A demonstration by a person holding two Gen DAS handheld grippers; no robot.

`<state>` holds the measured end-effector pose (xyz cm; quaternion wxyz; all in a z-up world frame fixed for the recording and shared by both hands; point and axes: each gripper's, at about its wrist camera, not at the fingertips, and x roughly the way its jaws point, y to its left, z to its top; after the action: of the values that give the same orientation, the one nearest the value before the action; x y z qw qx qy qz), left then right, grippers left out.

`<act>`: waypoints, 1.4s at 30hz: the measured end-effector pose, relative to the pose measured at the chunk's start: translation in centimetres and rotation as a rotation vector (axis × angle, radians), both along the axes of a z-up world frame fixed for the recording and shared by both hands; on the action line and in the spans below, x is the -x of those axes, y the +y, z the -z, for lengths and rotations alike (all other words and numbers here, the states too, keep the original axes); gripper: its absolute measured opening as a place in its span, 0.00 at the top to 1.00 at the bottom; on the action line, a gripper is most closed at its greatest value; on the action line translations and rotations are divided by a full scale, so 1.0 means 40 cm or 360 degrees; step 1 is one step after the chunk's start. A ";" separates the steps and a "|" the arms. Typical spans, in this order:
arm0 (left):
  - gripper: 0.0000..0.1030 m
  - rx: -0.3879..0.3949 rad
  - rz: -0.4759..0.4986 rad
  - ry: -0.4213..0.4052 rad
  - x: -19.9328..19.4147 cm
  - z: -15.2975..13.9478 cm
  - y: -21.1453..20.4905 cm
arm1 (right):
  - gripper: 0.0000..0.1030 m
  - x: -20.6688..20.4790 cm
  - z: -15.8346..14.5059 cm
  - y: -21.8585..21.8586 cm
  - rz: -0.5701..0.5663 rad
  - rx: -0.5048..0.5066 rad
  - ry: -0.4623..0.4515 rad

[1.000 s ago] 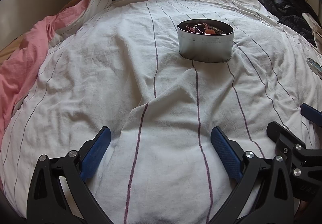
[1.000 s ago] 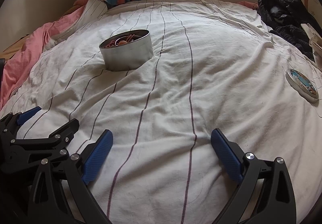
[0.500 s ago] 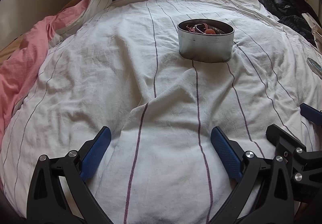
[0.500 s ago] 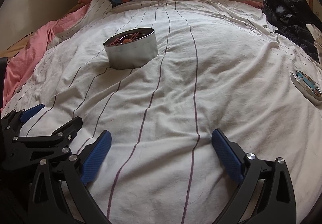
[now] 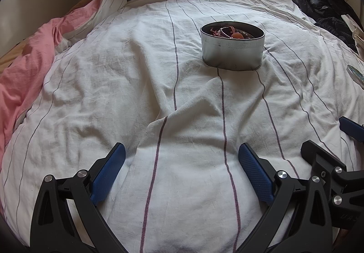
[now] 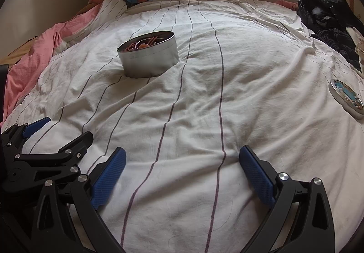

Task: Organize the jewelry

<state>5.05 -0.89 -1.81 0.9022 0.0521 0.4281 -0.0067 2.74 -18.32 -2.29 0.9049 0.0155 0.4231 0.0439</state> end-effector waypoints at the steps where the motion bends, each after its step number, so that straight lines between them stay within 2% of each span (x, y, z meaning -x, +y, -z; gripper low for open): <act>1: 0.07 0.0001 0.0000 0.0000 0.000 0.000 0.001 | 0.07 0.000 0.000 0.000 0.0000 0.0000 0.0000; 9: 0.07 -0.0036 -0.0001 0.0020 -0.007 0.001 -0.009 | 0.07 -0.001 0.000 0.001 0.0001 0.0008 0.0003; 20: 0.07 0.0016 0.0021 0.0032 -0.016 -0.002 0.002 | 0.07 -0.002 0.001 0.002 0.0001 0.0012 0.0007; 42: 0.07 0.0020 0.0007 0.0008 -0.010 0.002 0.000 | 0.07 -0.006 0.004 0.002 0.0002 0.0007 0.0010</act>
<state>5.45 -0.87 -1.89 0.9014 0.0474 0.4303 -0.0115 3.00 -18.24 -2.44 0.9036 0.0139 0.4260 0.0422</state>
